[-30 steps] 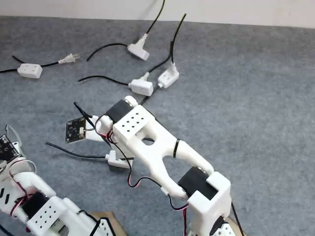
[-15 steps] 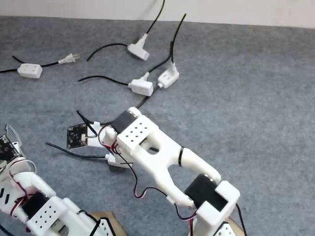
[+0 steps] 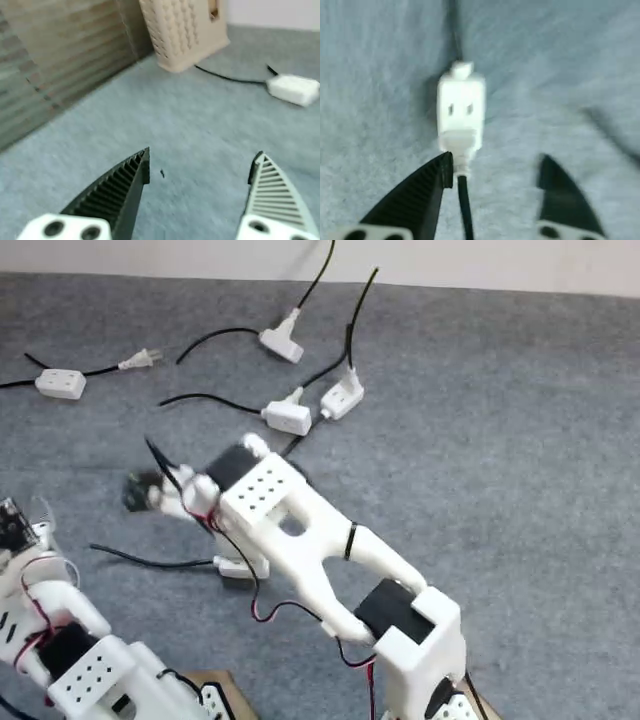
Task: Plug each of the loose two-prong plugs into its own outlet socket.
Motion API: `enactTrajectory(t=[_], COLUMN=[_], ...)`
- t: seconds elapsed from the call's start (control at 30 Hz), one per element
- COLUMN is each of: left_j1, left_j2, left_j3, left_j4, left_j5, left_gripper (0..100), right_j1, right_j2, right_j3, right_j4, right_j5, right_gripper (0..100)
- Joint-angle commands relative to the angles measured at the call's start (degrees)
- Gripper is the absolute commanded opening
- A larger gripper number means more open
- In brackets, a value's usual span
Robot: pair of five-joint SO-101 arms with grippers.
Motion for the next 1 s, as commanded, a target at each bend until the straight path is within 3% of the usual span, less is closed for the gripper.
enactTrajectory(t=[0.0, 0.13, 0.3, 0.47, 0.57, 0.67, 0.77, 0.97], left_j1=[4.7, 7.78, 15.16, 28.0, 34.33, 37.41, 41.71, 45.23], left_j2=[-0.22, -0.22, 0.04, 0.31, 0.4, 3.65, 13.76, 35.56], left_j3=[-4.7, -4.44, -5.05, -12.18, -17.89, -21.32, -28.26, -47.43], left_j4=[8.97, 11.96, 22.07, 41.23, 50.37, 51.08, 55.56, 63.03], left_j5=[-0.09, -2.55, -5.1, -5.36, -5.01, -5.36, -6.77, -7.03], left_gripper=[32, 32, 32, 32, 32, 32, 32, 32], right_j1=[1.36, 4.79, 9.36, 27.47, 40.13, 48.04, 50.59, 55.25], right_j2=[-1.45, -2.51, -8.57, -17.45, -21.23, -24.13, -27.65, -45.67], right_j3=[-21.85, -29.76, -29.67, -24.48, -15.08, -3.3, 8.84, 40.13], right_j4=[8.66, 10.59, 10.51, 10.59, 10.51, 10.15, 8.31, -9.98], right_j5=[-2.46, -10.29, -11.78, -15.56, -18.02, -18.46, -14.51, -15.47], right_gripper=[54.5, 54.6, 54.6, 54.6, 54.6, 54.6, 54.6, 54.6])
